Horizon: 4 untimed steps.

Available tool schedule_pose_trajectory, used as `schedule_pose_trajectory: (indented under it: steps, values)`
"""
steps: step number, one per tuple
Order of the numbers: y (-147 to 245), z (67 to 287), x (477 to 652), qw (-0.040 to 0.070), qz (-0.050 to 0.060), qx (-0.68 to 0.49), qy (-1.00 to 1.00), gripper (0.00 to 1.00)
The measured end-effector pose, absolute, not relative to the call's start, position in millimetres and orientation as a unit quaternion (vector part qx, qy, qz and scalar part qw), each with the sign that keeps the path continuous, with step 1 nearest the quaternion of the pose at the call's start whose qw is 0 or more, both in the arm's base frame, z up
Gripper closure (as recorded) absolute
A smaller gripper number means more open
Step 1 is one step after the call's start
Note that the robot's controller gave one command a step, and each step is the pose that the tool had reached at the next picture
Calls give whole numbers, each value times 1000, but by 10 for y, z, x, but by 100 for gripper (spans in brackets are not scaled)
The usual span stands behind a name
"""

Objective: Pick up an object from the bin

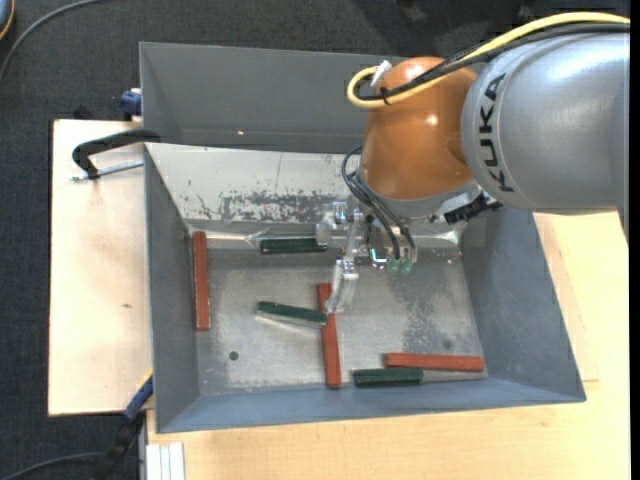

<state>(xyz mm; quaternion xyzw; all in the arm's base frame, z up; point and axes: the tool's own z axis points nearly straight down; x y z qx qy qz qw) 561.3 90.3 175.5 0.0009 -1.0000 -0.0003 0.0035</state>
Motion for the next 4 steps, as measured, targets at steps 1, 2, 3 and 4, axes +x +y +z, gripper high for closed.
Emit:
schedule_pose_trajectory:
  steps: [1, 2, 3, 4]
  values:
    - [820, 806, 5849, 2, -1, -158, -987, 0]
    - [1145, 1786, 5859, -6, -1, 65, -998, 0]
    - [870, 671, 4882, 4, 0, 128, -992, 0]
    - [889, 715, 4917, -2, -2, 129, -992, 100]
